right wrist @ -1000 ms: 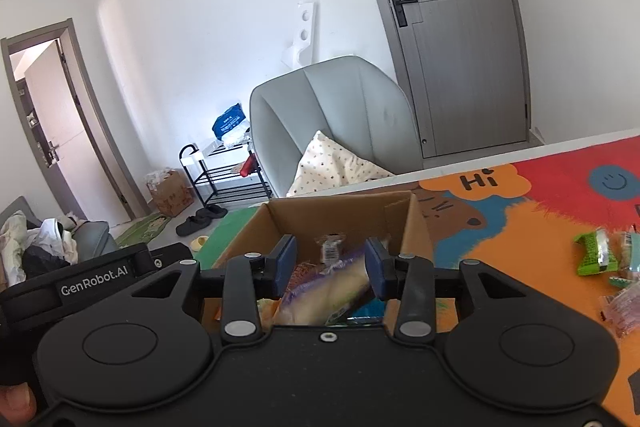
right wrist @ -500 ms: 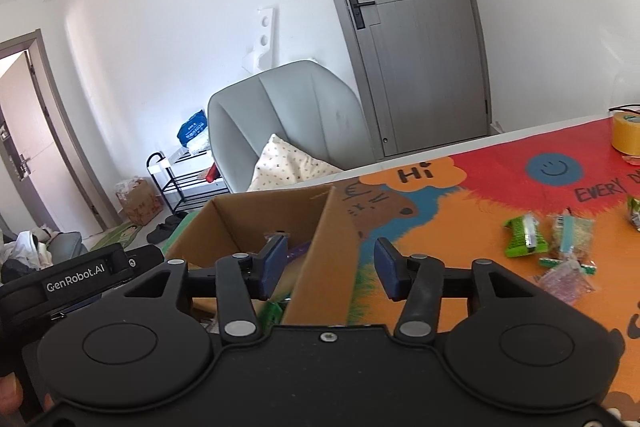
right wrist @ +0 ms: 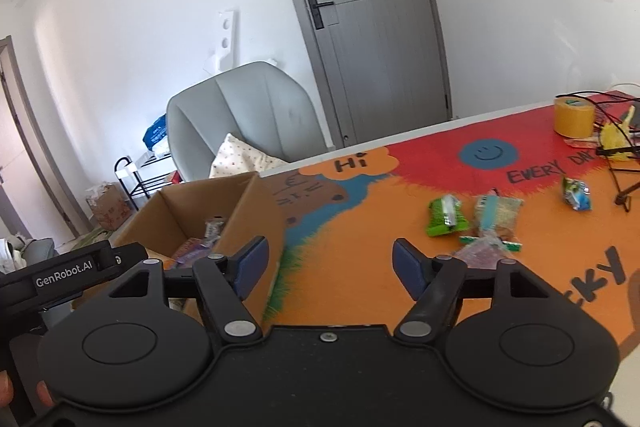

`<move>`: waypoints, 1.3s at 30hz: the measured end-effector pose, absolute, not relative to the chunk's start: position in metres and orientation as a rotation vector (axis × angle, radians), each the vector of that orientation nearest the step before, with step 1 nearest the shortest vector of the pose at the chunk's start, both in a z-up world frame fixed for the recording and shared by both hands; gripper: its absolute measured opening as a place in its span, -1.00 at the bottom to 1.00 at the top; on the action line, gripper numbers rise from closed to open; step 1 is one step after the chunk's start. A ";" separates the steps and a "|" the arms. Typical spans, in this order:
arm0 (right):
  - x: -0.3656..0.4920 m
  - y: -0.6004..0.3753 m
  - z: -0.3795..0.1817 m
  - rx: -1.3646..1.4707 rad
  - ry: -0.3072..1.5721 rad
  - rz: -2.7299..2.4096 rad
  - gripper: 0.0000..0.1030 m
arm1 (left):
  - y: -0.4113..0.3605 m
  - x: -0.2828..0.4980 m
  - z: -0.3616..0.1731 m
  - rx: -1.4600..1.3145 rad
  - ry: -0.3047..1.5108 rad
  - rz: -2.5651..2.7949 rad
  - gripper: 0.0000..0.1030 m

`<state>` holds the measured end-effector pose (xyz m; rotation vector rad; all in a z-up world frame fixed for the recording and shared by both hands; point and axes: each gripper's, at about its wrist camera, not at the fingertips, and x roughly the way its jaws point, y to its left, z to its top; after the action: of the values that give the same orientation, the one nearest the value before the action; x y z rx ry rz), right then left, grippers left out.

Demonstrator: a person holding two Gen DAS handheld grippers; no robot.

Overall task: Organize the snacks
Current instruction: 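Move both tools back from the box toward the remaining snacks on the table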

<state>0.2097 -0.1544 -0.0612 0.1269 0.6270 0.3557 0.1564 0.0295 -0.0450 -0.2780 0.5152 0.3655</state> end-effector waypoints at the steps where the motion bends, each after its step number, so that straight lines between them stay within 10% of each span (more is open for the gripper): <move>1: 0.209 -0.159 -0.061 0.126 0.628 0.349 0.47 | 0.025 0.157 -0.045 -0.274 0.516 0.361 0.94; 22: 0.191 -0.258 -0.061 0.151 0.601 0.172 0.98 | -0.070 0.165 -0.043 -0.147 0.549 0.200 0.94; 39: 0.202 -0.317 -0.070 0.206 0.600 0.095 1.00 | -0.128 0.202 -0.060 -0.124 0.600 0.102 0.94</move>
<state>0.2016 -0.3171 -0.0700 0.2058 0.6005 0.0946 0.2020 -0.1280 -0.0599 -0.1241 0.5996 0.1025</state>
